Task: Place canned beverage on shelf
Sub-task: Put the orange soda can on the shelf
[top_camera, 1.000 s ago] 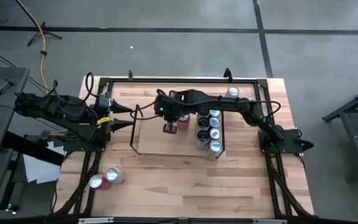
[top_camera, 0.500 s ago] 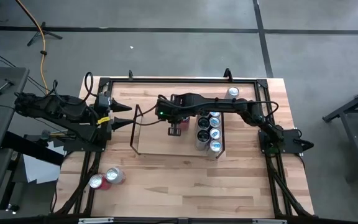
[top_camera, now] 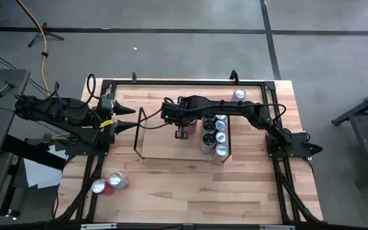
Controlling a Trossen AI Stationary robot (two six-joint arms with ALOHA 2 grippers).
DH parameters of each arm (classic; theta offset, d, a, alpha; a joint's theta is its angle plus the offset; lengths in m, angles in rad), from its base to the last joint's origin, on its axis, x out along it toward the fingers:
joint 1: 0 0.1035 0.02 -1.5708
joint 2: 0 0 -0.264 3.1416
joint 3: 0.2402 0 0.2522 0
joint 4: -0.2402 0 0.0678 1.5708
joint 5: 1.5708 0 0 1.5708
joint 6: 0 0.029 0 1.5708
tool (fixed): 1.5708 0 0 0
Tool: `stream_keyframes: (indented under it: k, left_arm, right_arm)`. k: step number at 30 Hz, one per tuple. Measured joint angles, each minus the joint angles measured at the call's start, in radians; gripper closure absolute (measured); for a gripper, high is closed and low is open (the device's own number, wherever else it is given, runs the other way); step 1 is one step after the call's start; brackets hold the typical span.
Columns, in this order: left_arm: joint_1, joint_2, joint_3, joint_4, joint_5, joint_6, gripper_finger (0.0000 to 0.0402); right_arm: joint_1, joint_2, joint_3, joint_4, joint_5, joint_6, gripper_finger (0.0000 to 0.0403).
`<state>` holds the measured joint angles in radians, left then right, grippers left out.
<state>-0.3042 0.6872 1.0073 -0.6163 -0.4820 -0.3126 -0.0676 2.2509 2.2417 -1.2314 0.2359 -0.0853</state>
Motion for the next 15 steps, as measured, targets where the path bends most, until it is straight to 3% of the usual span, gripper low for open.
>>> stream_keyframes:
  k: [15]
  left_arm:
    - [0.0, 0.0, 0.0, 0.0, 0.0, 0.001, 0.0177]
  right_arm:
    - [-0.024, 0.0, 0.0, -0.043, 0.031, -0.007, 0.0403]
